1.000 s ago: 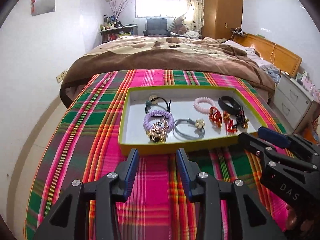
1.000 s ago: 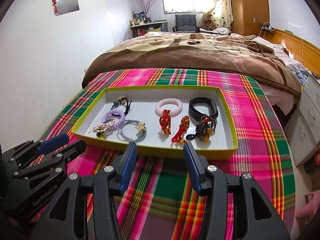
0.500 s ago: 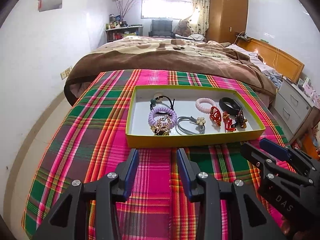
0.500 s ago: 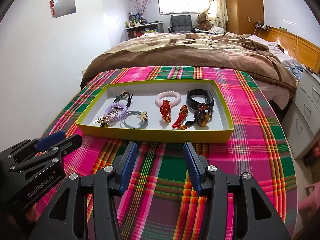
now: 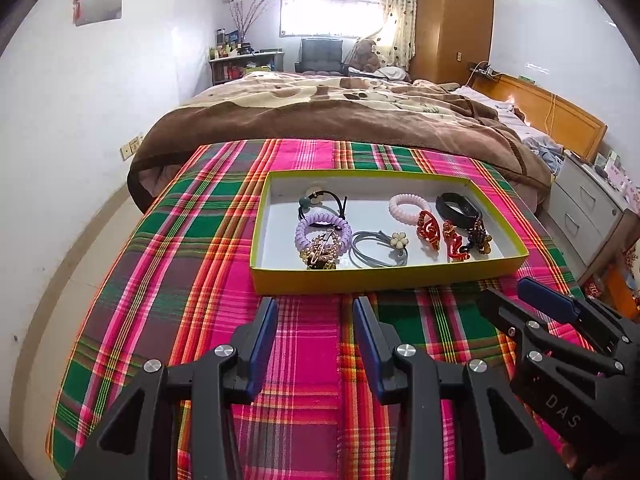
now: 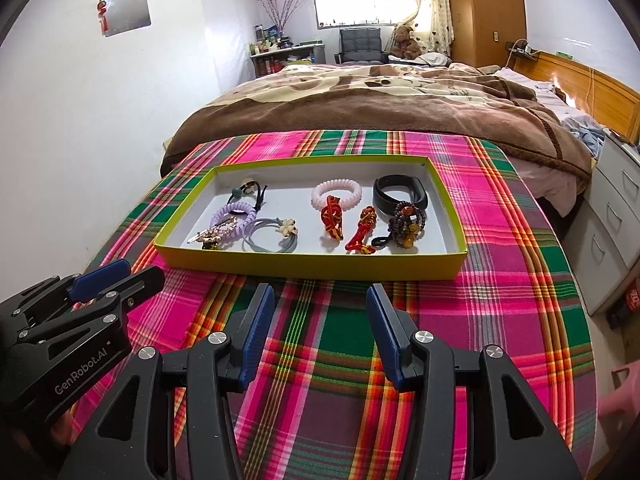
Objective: Organize jewelry
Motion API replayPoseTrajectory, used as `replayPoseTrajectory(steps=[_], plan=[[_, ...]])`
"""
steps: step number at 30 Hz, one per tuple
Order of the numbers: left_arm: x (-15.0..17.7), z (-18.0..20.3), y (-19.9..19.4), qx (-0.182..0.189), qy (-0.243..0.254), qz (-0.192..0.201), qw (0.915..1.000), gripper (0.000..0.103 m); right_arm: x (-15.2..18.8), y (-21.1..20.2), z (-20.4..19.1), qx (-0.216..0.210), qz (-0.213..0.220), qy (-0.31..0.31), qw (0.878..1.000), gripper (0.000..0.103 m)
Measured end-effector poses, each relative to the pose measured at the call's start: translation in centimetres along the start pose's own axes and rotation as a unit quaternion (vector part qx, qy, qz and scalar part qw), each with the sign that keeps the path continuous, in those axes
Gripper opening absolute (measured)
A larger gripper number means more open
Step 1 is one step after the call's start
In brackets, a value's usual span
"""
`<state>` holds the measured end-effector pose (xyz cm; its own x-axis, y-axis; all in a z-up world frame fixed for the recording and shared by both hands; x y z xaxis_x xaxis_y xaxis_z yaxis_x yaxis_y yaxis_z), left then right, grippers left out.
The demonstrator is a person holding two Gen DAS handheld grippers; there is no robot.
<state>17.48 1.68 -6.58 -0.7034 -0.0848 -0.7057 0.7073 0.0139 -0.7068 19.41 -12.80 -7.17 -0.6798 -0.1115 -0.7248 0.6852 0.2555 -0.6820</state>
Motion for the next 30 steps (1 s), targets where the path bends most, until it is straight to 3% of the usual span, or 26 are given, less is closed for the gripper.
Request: replayPoseTrajectory(steps=[30], plan=[[0.32, 0.20, 0.26, 0.002, 0.004, -0.006, 1.0000, 0.039, 0.42, -0.27, 0.05, 0.000, -0.005, 0.003, 1.000, 0.049]])
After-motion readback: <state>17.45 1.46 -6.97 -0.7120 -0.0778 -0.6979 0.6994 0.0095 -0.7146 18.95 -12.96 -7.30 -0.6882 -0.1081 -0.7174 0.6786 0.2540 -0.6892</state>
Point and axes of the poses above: each gripper's, at about its wrist camera, not at the fingertips, and y roughly the way its jaws point, z to its right, x to its underside, the point moved 10 cm from there along y, roughly the way its jaws point, and after that the axes turned 2 degrees about -y, right-handed, at the moved point
